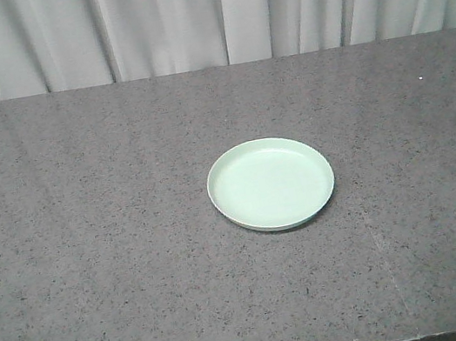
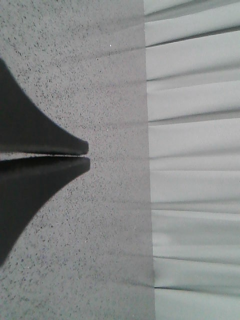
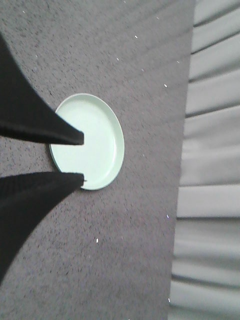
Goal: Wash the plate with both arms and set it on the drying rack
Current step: 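Lower the right gripper and pinch the plate rim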
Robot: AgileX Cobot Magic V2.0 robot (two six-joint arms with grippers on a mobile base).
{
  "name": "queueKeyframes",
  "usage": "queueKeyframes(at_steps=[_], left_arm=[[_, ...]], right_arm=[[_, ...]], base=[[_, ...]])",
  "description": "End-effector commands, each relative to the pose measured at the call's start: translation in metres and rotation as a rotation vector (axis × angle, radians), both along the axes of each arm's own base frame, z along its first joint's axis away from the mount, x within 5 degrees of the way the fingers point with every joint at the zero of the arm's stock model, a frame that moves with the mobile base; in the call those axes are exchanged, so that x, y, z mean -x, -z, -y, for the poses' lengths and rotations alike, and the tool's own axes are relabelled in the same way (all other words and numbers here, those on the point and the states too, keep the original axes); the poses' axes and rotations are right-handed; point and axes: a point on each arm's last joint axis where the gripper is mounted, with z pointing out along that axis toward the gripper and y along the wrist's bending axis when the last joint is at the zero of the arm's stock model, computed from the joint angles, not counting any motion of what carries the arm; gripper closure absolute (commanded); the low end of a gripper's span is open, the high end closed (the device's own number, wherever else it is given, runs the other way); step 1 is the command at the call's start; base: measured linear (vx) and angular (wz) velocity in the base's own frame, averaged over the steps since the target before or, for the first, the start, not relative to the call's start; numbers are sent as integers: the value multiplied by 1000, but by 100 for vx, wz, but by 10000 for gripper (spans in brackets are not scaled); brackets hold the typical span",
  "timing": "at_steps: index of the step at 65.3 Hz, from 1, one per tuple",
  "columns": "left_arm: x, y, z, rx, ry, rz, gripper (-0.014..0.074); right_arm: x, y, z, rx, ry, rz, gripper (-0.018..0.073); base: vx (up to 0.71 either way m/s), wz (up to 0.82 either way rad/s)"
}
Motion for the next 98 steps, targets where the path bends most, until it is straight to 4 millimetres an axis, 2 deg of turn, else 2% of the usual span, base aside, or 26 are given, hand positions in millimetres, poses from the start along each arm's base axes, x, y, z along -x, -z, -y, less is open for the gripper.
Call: queueKeyframes(at_steps=[1,7,13,21,33,41,50,64,78,98], left_arm=[[0,0,0,5,1,68,603],[0,0,0,5,1,68,603],[0,0,0,5,1,68,603],[0,0,0,5,1,68,603],[0,0,0,5,1,68,603],[0,0,0,5,1,68,603],[0,0,0,5,1,68,603],[0,0,0,5,1,68,603],[0,0,0,5,1,68,603],[0,0,0,5,1,68,603]], right_arm=[[-26,-19,-6,-46,-56,36,204],[-50,-19,-8,-88,-59,52,54],[-70,-13,-9,-107,-64,60,-22],[-91,-11,-19,-141,-177,-17,-20],[-130,-25,-30,-150,-305,-105,20],[-157,-27,-54,-119,-366,-150,22],[-194,-7,-78,-4,-298,-261,22],[-243,39,-69,182,-80,-451,22],[-270,71,-69,261,-50,-569,22],[-299,92,-75,261,-39,-616,22]], base=[[0,0],[0,0],[0,0],[0,0],[0,0],[0,0],[0,0],[0,0],[0,0],[0,0]])
